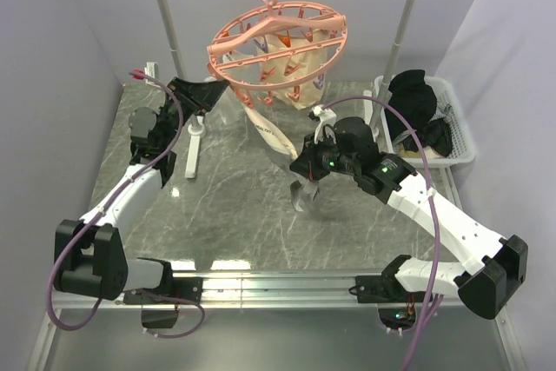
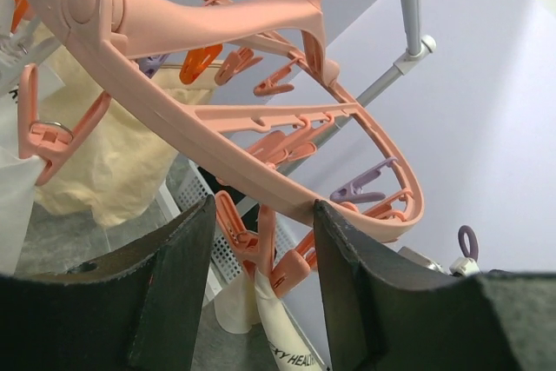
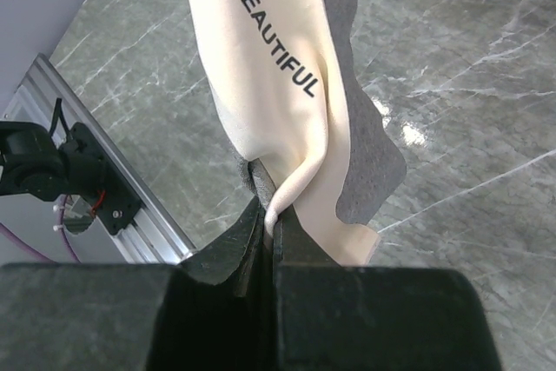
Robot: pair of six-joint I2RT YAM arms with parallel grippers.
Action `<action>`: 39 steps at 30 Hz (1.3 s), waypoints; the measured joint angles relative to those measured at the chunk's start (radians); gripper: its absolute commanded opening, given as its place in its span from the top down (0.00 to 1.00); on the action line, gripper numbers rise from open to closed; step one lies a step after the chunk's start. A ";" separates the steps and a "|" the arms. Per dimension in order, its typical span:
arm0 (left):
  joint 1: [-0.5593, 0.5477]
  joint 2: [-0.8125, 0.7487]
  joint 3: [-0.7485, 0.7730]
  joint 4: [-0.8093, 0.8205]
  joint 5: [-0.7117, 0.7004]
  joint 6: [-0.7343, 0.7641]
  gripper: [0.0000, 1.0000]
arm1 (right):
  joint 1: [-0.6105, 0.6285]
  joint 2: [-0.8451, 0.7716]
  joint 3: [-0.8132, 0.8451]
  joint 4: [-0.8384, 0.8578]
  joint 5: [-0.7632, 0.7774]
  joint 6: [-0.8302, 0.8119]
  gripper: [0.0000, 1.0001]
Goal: Remove the underwear clipped to the hanger
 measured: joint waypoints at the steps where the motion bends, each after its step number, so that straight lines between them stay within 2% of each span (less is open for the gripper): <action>1: 0.000 0.002 0.000 0.000 0.004 0.000 0.46 | 0.000 0.000 0.000 0.000 -0.001 0.000 1.00; 15: 0.000 -0.020 -0.068 0.000 0.011 0.001 0.46 | 0.000 0.000 0.000 0.001 -0.016 0.000 1.00; 31: -0.034 0.040 0.001 0.000 0.030 0.002 0.49 | 0.000 0.000 0.000 0.001 -0.024 0.000 1.00; 39: -0.040 0.072 0.014 0.010 0.030 0.001 0.56 | 0.000 0.000 0.000 0.001 -0.055 -0.016 1.00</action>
